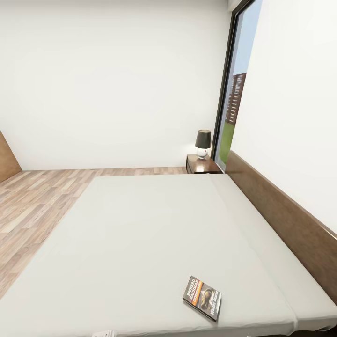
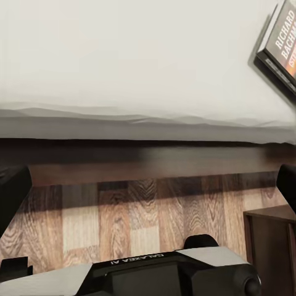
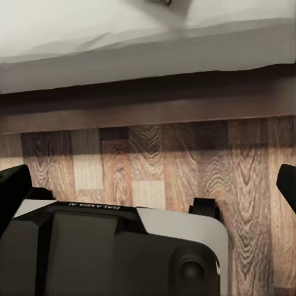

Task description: In the bedroom, move the book from the bed onto either nightstand, and place the two sandals side by side next to the bed.

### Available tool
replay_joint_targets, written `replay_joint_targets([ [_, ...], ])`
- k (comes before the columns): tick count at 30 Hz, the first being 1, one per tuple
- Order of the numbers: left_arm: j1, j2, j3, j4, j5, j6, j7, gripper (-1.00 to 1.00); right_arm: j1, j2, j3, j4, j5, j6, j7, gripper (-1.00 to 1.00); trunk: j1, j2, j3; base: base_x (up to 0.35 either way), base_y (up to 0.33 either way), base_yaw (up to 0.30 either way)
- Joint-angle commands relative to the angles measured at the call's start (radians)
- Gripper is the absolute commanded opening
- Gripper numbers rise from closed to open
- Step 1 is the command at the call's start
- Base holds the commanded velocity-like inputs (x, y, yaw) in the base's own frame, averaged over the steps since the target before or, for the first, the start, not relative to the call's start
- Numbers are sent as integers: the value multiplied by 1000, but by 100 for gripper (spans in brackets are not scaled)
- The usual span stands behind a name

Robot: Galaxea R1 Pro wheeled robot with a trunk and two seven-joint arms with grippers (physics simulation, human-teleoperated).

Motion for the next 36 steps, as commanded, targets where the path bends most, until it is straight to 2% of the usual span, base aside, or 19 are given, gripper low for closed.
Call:
replay_joint_targets([
  [1,-1,1,2,1,7,0,-5,100,-1,-1,7,-2,-10,-2,5,100,1,-2,-2,0,0,0],
  [5,-1,1,2,1,9,0,-6,100,-2,-8,4,-24,-10,7,6,100,1,-2,-2,0,0,0],
  [7,-1,1,2,1,8,0,-7,100,-3,-16,3,-70,-9,19,7,100,1,-2,-2,0,0,0],
  [9,-1,1,1,1,7,0,-6,100,-4,-22,3,-163,-8,62,5,100,1,-2,-2,0,0,0],
  [11,-1,0,1,1,7,0,-5,100,-4,-27,2,-319,-5,163,2,100,1,-2,-2,0,0,0],
  [14,-1,0,0,1,6,1,-5,100,-4,-34,2,-453,-5,264,-3,100,1,-2,-2,0,0,0],
  [16,-1,0,0,1,6,1,-3,100,-4,-42,0,-627,-4,394,-28,100,1,-2,-2,0,0,0],
  [20,-1,0,0,1,6,1,-3,100,-6,-46,-3,-777,-4,496,-81,100,1,-2,-2,0,0,0],
  [21,-1,0,0,1,6,1,-4,100,-7,-46,-4,-836,-4,535,-116,100,1,-2,-2,0,0,0],
  [24,-1,0,0,1,6,1,-5,100,-10,-47,-5,-916,-3,597,-192,100,1,-2,-2,0,0,0],
  [30,-1,0,0,1,6,1,-5,100,-35,-46,-5,-970,-4,675,-327,100,1,-2,-2,0,0,0],
  [33,-1,0,0,1,6,1,-5,100,-75,-45,-5,-974,-4,691,-377,100,1,-2,-2,0,0,0],
  [35,-1,0,0,1,6,1,-5,100,-139,-45,-5,-963,-8,701,-424,100,1,-2,-2,0,0,0],
  [36,-1,0,0,1,6,1,-5,100,-151,-45,-5,-959,-9,702,-431,100,1,-2,-2,0,0,0],
])
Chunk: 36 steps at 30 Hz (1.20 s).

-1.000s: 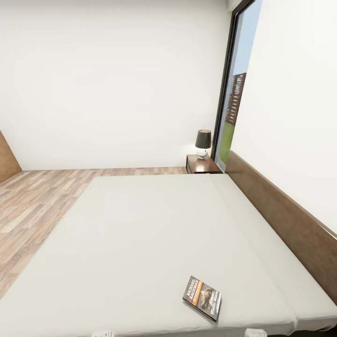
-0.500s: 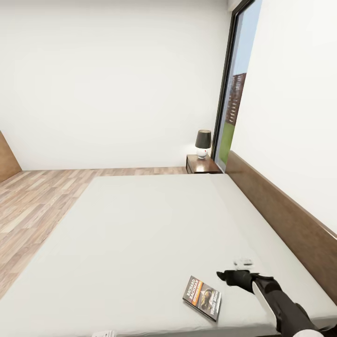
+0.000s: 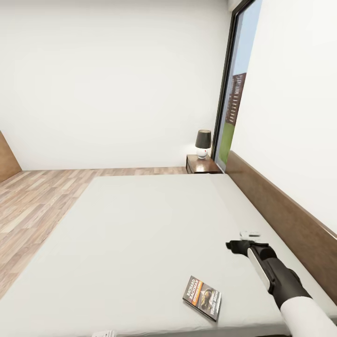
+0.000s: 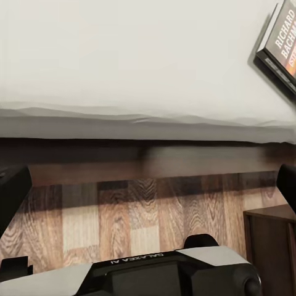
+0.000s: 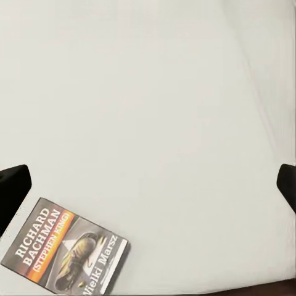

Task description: In the bedroom, move the book from the bed onto either nightstand, and place the two sandals side by side next to the bed.

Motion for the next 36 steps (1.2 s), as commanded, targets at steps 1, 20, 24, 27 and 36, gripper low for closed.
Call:
replay_joint_targets([
  [1,-1,0,1,1,6,0,-5,100,-12,-1,3,4,-9,5,-11,100,1,-2,-2,0,0,0],
  [20,-1,0,0,1,8,0,-7,100,-104,5,3,28,-605,115,-25,100,1,-2,-2,0,0,0],
  [24,-1,0,0,1,7,0,-7,100,-104,8,3,29,-637,116,-23,100,1,-2,-2,0,0,0],
  [27,-1,0,0,1,7,0,-9,100,-105,9,3,30,-648,116,-23,100,1,-2,-2,0,0,0],
  [36,-1,0,0,0,6,0,-10,100,-104,10,3,29,-653,111,-21,100,1,-2,-2,0,0,0],
])
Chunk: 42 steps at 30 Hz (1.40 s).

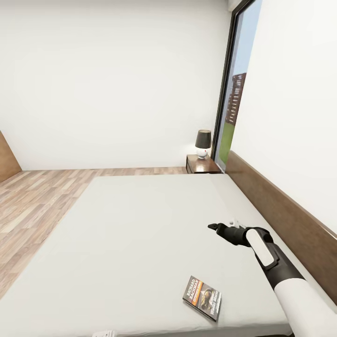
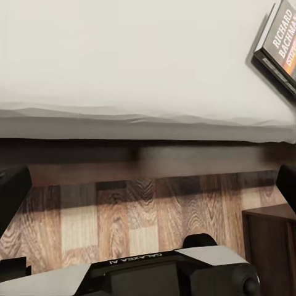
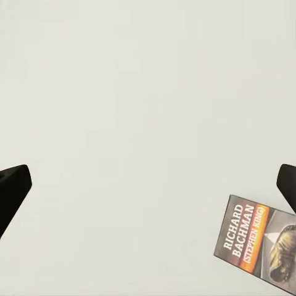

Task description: In the bedroom, move the book from the bed onto either nightstand, and place the two sandals side by side next to the bed.

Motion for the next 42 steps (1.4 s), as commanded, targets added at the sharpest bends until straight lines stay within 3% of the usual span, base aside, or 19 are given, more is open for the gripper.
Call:
replay_joint_targets([
  [1,-1,0,1,1,6,0,-5,100,0,-2,3,-1,-8,1,-7,100,1,-2,-2,0,0,0],
  [12,-1,-1,0,-1,6,0,-3,100,1,0,3,1,-7,-3,-10,100,35,-65,-30,0,0,0],
  [42,-1,1,3,-2,9,-2,-6,100,1,1,4,3,-7,-6,-10,100,35,-65,-41,0,0,0],
])
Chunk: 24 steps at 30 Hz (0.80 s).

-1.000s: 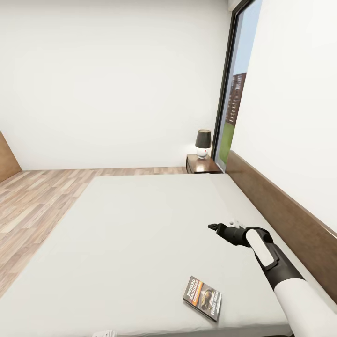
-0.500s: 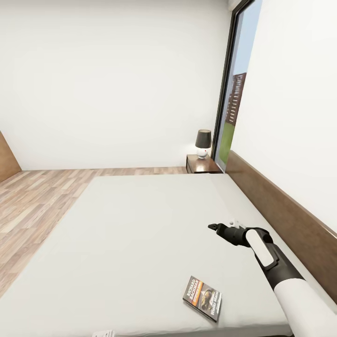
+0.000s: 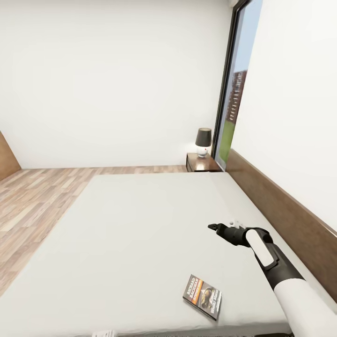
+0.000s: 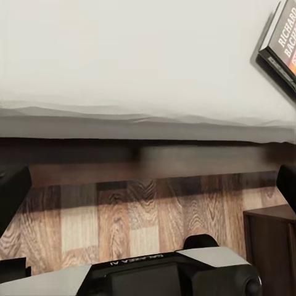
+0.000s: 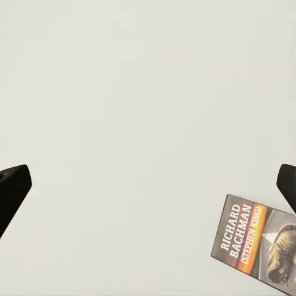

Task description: In the bedroom, move the book from the bed onto either nightstand, and place the two sandals side by side next to the bed.

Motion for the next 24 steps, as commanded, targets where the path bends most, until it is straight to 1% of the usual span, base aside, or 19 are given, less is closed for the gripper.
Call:
replay_joint_targets([
  [1,-1,0,1,1,6,0,-5,100,-1,-1,3,-1,-8,2,-7,100,0,-2,-3,0,0,0],
  [19,-1,1,3,1,7,0,-6,100,-1,-1,5,-1,-7,1,-7,100,0,-2,-32,0,0,0],
  [24,-1,1,3,1,7,0,-6,100,-1,5,6,0,-7,0,-7,100,0,-2,-40,0,0,0],
])
